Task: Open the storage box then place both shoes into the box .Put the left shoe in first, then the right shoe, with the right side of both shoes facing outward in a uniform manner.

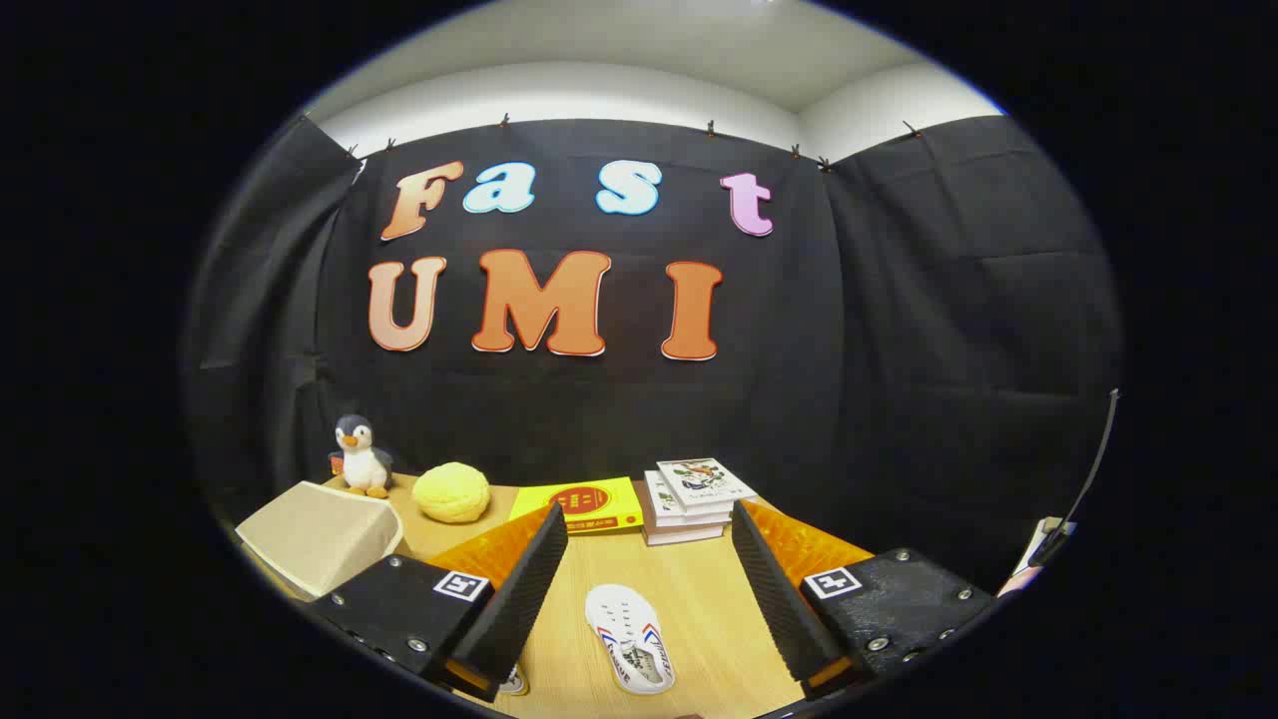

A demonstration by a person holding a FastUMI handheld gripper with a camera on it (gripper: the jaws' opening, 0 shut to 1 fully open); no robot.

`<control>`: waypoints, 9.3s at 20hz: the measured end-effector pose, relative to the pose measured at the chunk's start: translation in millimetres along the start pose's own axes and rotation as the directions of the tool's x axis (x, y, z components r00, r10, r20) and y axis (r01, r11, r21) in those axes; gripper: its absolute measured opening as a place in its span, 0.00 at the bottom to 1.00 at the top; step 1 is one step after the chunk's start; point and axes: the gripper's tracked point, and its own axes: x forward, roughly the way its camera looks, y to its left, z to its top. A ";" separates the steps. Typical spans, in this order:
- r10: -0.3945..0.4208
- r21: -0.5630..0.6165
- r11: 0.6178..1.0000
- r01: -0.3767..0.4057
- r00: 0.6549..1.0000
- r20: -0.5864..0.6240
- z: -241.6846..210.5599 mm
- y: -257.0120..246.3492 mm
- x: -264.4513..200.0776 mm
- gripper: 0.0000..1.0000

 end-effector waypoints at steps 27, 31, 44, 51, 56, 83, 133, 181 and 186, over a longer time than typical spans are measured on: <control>0.149 -0.052 0.987 -0.155 0.984 -0.100 -19.1 -2.4 56.1 0.99; 0.195 -0.019 0.980 -0.198 0.974 -0.118 -27.2 11.0 58.9 0.99; 0.717 0.540 0.669 -0.510 0.634 -0.290 -100.9 156.4 26.2 0.99; 0.873 0.823 0.434 -0.367 0.399 -0.282 -126.1 222.3 11.5 0.98; 0.934 0.881 0.324 -0.346 0.265 -0.239 -128.8 264.5 -0.4 0.98; 0.972 0.860 0.213 -0.464 0.187 -0.140 -5.9 317.0 -50.0 0.03; 0.345 0.127 0.934 -0.335 0.748 -0.567 -134.1 173.0 41.6 0.98; 0.423 0.337 0.901 -0.274 0.730 -0.537 -175.6 174.7 47.9 0.00; 0.381 0.325 0.913 -0.246 0.798 -0.466 -93.3 187.7 36.2 0.00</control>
